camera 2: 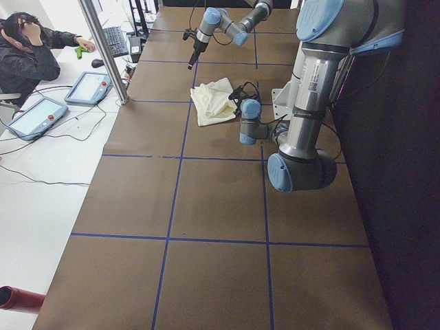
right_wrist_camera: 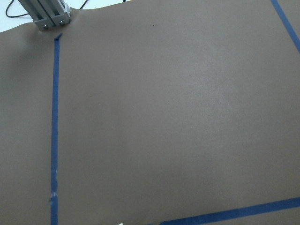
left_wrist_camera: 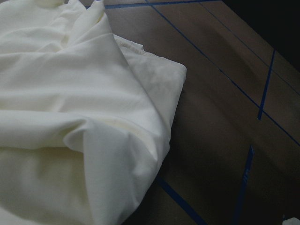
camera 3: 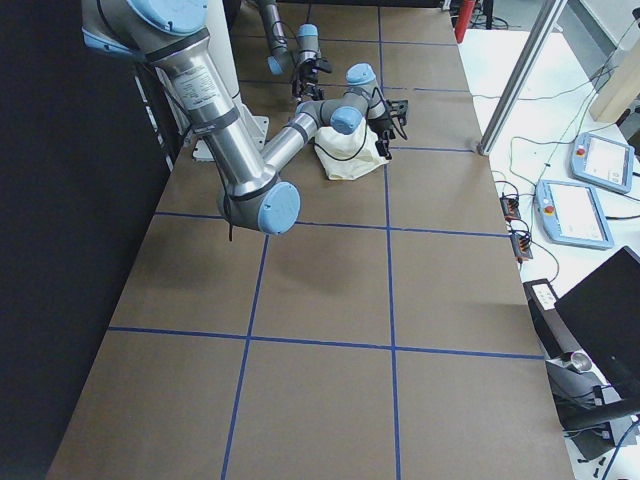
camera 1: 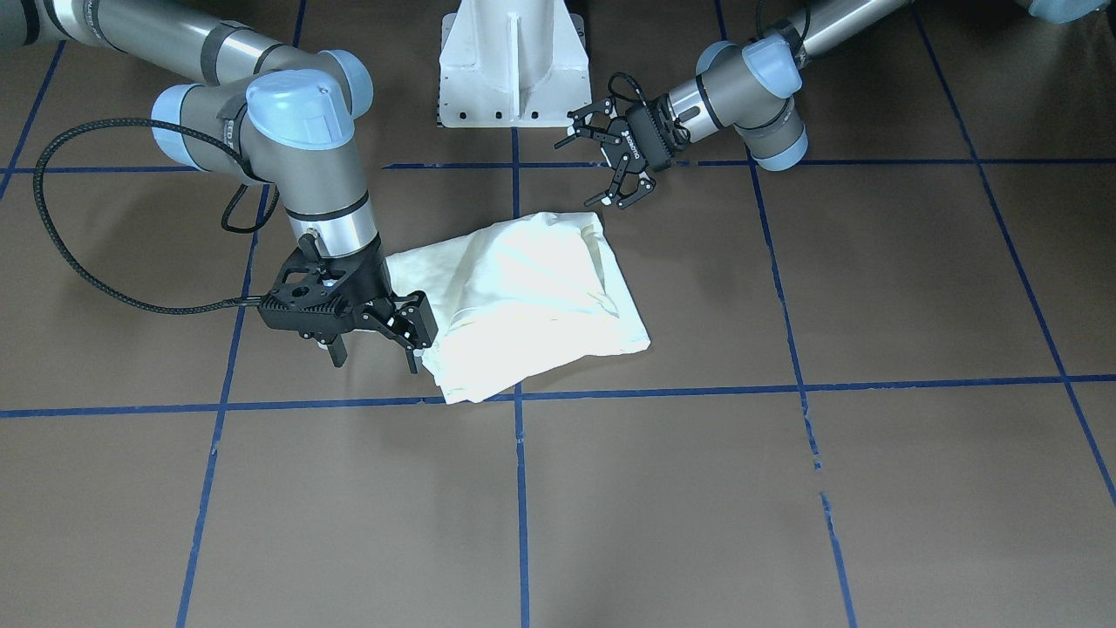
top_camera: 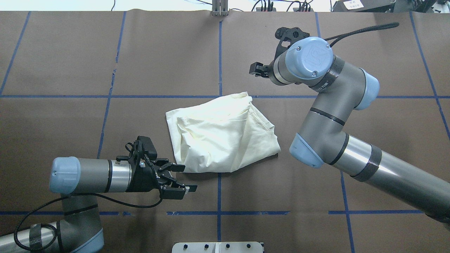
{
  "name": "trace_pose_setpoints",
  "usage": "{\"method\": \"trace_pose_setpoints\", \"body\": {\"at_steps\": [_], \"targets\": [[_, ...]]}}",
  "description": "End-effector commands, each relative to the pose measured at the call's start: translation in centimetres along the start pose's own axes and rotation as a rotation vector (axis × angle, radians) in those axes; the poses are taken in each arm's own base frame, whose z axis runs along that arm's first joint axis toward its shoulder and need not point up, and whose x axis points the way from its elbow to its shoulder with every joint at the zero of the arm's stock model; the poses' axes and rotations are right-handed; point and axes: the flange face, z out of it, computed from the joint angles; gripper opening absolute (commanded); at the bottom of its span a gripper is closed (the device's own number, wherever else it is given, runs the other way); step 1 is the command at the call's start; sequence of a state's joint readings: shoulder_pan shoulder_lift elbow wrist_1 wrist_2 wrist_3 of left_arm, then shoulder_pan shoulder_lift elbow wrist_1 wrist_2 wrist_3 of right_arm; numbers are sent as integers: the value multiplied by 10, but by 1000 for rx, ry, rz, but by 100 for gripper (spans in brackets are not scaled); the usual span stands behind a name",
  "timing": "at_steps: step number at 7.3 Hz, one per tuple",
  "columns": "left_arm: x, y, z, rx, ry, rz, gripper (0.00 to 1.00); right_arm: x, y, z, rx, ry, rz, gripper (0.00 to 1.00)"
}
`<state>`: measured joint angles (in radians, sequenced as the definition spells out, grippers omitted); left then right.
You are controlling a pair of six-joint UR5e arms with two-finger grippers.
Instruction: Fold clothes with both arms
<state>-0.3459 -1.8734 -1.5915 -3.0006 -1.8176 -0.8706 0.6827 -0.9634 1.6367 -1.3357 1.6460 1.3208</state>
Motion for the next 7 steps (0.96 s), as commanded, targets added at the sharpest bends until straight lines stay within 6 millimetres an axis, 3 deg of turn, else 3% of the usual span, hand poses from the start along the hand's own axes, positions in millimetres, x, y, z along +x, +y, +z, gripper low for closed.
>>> {"method": "trace_pose_setpoints", "body": {"at_steps": [1,3,7], "targets": [[-17,-9,-4,17,-46,-74,100,0,0,0,0,-1,1,100],[-26,-17,-3,28,-79,-79,100,0,0,1,0,0,0,100],[-26,-27,29,62,-125,-140,100,-1,1,0,-2,-2,-1,100]]}}
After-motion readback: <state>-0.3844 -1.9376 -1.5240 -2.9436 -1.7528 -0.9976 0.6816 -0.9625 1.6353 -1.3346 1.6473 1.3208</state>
